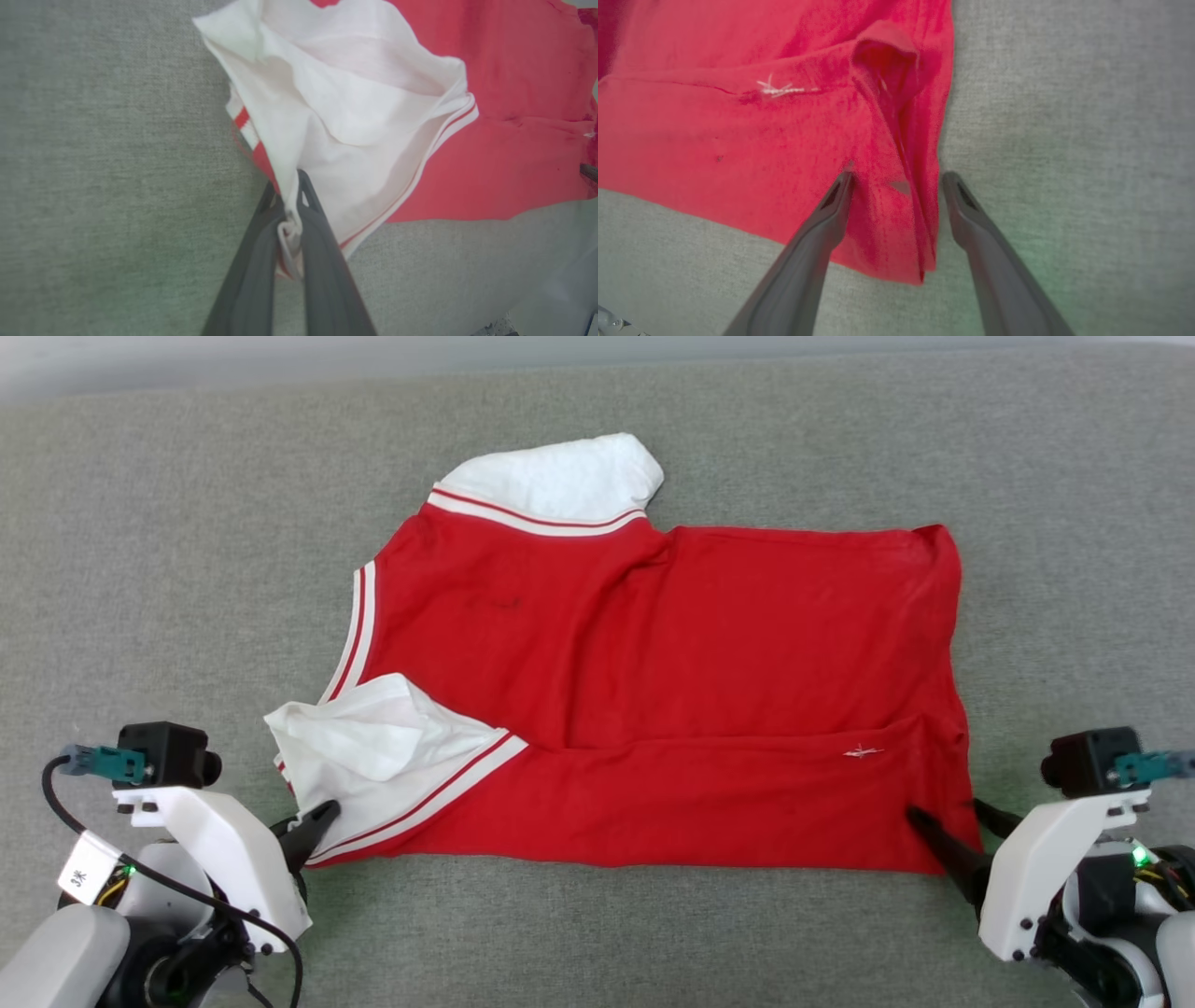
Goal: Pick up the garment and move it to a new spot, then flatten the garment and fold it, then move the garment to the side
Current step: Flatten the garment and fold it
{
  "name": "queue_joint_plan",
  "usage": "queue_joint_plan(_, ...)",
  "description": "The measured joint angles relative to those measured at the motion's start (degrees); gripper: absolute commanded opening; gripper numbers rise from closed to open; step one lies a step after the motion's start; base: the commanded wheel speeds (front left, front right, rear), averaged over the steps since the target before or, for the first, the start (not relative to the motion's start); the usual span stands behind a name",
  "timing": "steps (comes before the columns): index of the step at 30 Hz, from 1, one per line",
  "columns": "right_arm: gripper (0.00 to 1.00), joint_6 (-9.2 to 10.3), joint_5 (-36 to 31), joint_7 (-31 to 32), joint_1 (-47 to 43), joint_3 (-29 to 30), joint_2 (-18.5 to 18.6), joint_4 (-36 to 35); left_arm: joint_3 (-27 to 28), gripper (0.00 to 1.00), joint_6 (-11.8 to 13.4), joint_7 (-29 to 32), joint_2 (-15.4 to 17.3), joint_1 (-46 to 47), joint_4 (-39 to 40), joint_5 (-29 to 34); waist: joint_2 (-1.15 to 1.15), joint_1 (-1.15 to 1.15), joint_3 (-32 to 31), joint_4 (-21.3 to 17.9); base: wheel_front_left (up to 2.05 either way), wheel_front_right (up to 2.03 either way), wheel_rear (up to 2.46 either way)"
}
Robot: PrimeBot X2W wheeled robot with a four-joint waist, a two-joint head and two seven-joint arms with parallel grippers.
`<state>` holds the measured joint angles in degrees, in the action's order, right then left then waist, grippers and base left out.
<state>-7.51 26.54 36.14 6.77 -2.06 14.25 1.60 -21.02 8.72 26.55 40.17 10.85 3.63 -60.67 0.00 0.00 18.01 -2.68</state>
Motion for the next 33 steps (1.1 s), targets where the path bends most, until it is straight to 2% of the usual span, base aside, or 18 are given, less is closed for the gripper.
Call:
queue_joint_plan(3,1.00,0.01,1.22,2.02,1.31,-0.30,-0.43,2.96,-0.47,0.00,0.01,-0.03,-0.47,0.19,0.32,0.22,0.00,0.00,0.84,0.61,0.00,0.00,0.00)
queue_joint_plan(4,0.45,0.01,1.26,2.38,1.60,-0.20,-0.49,3.96,-0.65,0.00,-0.07,-0.04,-0.67,0.28,0.32,0.43,0.00,0.00,1.03,0.83,0.00,0.00,0.00)
queue_joint_plan(5,0.18,0.01,1.23,2.82,1.90,-0.13,-0.52,4.90,-0.79,0.00,-0.13,-0.09,-0.83,0.35,0.31,0.51,-0.01,0.00,1.21,1.06,0.00,0.00,0.00)
queue_joint_plan(6,0.00,0.01,1.41,3.32,2.37,-0.10,-0.64,5.66,-0.81,0.00,-0.15,-0.11,-1.00,0.36,0.26,0.48,-0.01,0.00,1.37,1.24,0.00,0.00,0.00)
queue_joint_plan(14,0.00,-0.01,2.82,2.61,3.72,-0.48,-0.24,6.76,-1.08,0.00,-1.25,-1.66,-1.67,0.01,-0.43,0.41,0.00,0.00,0.33,1.68,0.00,0.00,0.00)
queue_joint_plan(22,0.00,0.00,2.64,2.76,2.31,-2.29,1.41,2.57,-0.70,0.00,-1.42,-3.91,-1.53,-2.85,-0.30,0.54,0.00,0.00,-4.06,1.52,0.00,0.00,0.00)
queue_joint_plan(26,0.00,0.00,2.67,3.59,-0.70,-3.43,1.94,0.15,-0.48,0.00,-0.58,-4.65,-0.79,-6.08,0.63,0.67,0.00,0.00,-7.25,1.59,0.00,0.00,0.00)
queue_joint_plan(33,0.00,0.00,3.41,6.31,-6.78,-2.78,2.23,-4.35,0.89,0.00,2.61,-5.57,0.71,-13.47,2.78,-0.25,0.00,0.00,-12.68,2.16,0.00,0.00,0.00)
